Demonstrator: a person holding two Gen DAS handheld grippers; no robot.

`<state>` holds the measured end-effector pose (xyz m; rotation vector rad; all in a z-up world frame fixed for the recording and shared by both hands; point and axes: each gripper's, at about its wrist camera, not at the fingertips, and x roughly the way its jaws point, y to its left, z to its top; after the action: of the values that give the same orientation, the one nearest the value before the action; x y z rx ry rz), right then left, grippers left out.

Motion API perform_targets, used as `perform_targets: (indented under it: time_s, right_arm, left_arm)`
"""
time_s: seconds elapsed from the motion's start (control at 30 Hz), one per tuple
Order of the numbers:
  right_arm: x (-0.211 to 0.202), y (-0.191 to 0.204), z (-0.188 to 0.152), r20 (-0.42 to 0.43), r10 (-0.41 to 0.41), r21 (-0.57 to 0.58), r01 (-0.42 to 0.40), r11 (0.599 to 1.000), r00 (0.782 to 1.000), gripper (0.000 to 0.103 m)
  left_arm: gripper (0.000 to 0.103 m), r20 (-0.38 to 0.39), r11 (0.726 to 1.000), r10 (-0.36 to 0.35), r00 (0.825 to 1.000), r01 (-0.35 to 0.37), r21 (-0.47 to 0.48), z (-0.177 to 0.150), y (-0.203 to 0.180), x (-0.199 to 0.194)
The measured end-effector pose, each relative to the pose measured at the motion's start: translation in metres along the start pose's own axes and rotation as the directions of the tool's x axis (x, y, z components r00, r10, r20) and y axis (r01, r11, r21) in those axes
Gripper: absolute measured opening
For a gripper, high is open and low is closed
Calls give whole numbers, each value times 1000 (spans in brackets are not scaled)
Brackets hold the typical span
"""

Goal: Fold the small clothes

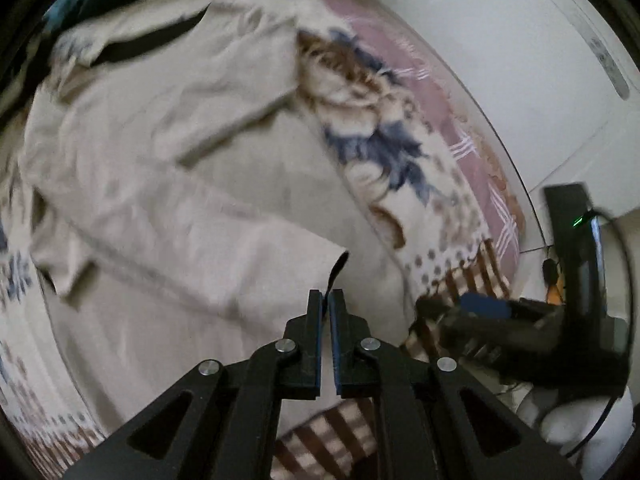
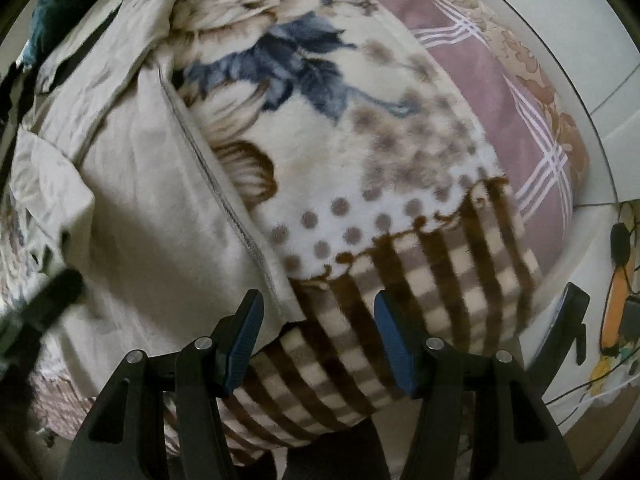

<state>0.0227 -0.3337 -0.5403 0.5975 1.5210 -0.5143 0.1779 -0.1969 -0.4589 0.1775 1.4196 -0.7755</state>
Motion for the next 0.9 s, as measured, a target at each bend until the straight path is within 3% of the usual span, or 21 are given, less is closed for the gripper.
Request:
perform_targets:
  time_s: [0.07,0.13,0.17,0.33,0.47,0.5,0.53,0.57,0.7,0.8,0.87,0.9]
  right_arm:
    - [-5,0,13,18,40,8,-40,999,999,60]
    - [-19,0,24,39,99,8,-99,995,994,60]
    - [-23,3,30,43,140,-1,-140,990,989,60]
    - [-25,45,48,11,265,-116,-262,958,964,60]
    - [-3,69,49,-49,270,-143,-274,951,962,59]
    - [3,71,47,-59,268,-134,-273,953,962,47]
    - [6,78,49,-58,262,-128,-267,955,963,18]
    - [6,83,49,-61,250,-130,-256,958,966,6]
    - [0,71,45,0,161,-127,-160,979,987,5]
    - [-1,61,45,-10,107,-157,-107,982,994,5]
    - [0,58,45,-78,149,-144,-159,977,986,19]
    - [-3,54,46,-107,169,-128,-182,975,980,31]
  left_arm:
    - [21,-4,998,15,1000,-15,-58,-6,12,-7]
    - [81,13,990,32,999,-30,-136,-9,33,-20]
    - [86,26,984,42,999,-37,-174,-12,43,-26]
    - [86,47,925,168,985,-141,-351,-34,100,-45]
    - [86,-21,865,260,965,-242,-440,-55,137,-36]
    - [86,-40,855,276,960,-264,-447,-60,143,-33]
    - [86,-56,847,286,957,-280,-452,-63,147,-29]
    - [86,-66,842,287,956,-284,-458,-68,150,-26]
    - [86,-81,838,277,957,-282,-467,-79,152,-18]
    - [86,-88,839,265,960,-275,-470,-89,148,-16]
    - [86,-98,837,251,963,-267,-478,-100,143,-13]
    - [86,-103,834,245,964,-263,-485,-103,142,-12]
